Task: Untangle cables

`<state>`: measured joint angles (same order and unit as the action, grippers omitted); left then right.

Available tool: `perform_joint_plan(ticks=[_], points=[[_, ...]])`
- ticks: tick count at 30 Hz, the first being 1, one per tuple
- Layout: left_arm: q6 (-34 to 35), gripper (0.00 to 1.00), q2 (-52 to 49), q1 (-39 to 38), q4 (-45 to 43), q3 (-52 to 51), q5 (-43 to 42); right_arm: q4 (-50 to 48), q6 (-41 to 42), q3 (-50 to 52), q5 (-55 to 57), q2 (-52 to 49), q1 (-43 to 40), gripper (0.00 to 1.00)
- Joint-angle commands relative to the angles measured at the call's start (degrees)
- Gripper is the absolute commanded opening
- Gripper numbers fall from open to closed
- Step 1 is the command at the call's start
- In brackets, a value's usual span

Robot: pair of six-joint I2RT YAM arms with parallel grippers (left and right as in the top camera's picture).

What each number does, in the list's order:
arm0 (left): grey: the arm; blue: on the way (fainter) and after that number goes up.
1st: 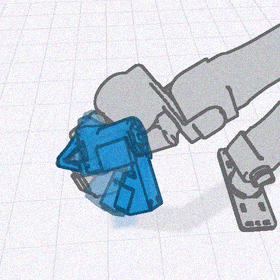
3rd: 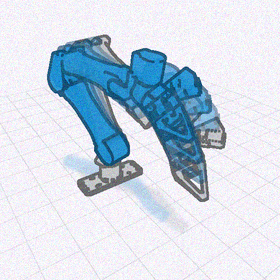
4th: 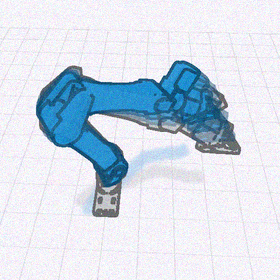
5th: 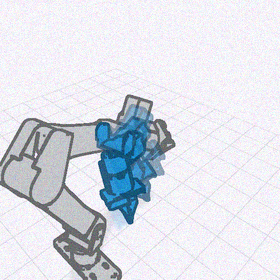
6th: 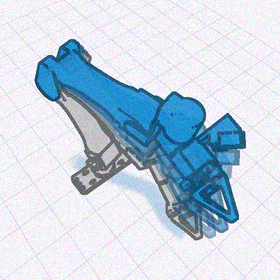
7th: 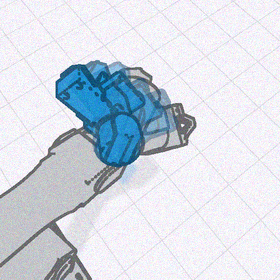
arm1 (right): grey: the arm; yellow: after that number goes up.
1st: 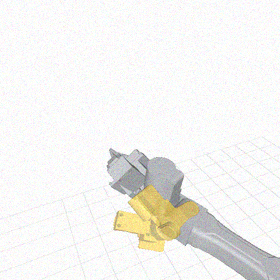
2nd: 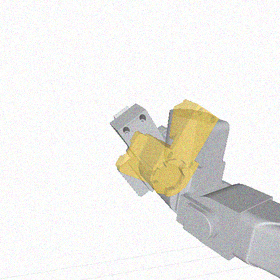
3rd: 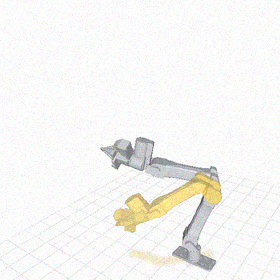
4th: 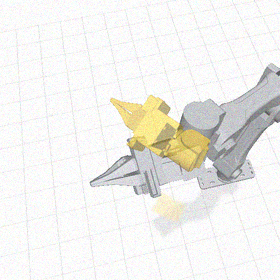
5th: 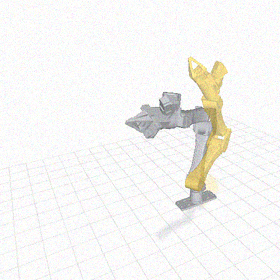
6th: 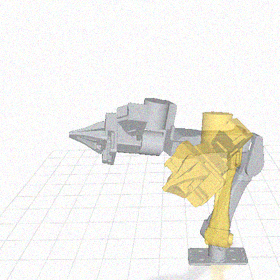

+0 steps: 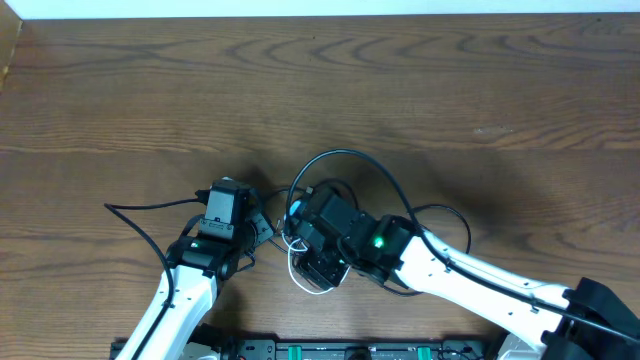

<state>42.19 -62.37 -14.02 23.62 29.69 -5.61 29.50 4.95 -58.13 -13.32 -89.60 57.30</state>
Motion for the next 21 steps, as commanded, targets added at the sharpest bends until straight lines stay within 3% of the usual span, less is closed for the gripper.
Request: perform_joint_plan(ticks=[1, 10, 13, 16, 21], points=[[0.1, 0.08, -0.1, 0.2, 0.2, 0.4, 1.2, 0.0, 0.2, -0.2, 2.2, -3.4, 0.9, 0.57], [0.1, 0.08, -0.1, 0.2, 0.8, 0.4, 1.2, -0.4, 1.1, -0.2, 0.1, -4.6, 0.9, 0.39], [0.1, 0.08, -0.1, 0.2, 0.8, 0.4, 1.2, -0.3, 1.2, -0.2, 0.2, -4.6, 0.9, 0.60], [0.1, 0.08, -0.1, 0.2, 0.8, 0.4, 1.2, -0.4, 1.2, -0.2, 3.9, -4.7, 0.9, 0.71], [0.1, 0.08, -0.1, 0.2, 0.8, 0.4, 1.2, -0.4, 1.4, -0.2, 5.6, -5.9, 0.9, 0.61]])
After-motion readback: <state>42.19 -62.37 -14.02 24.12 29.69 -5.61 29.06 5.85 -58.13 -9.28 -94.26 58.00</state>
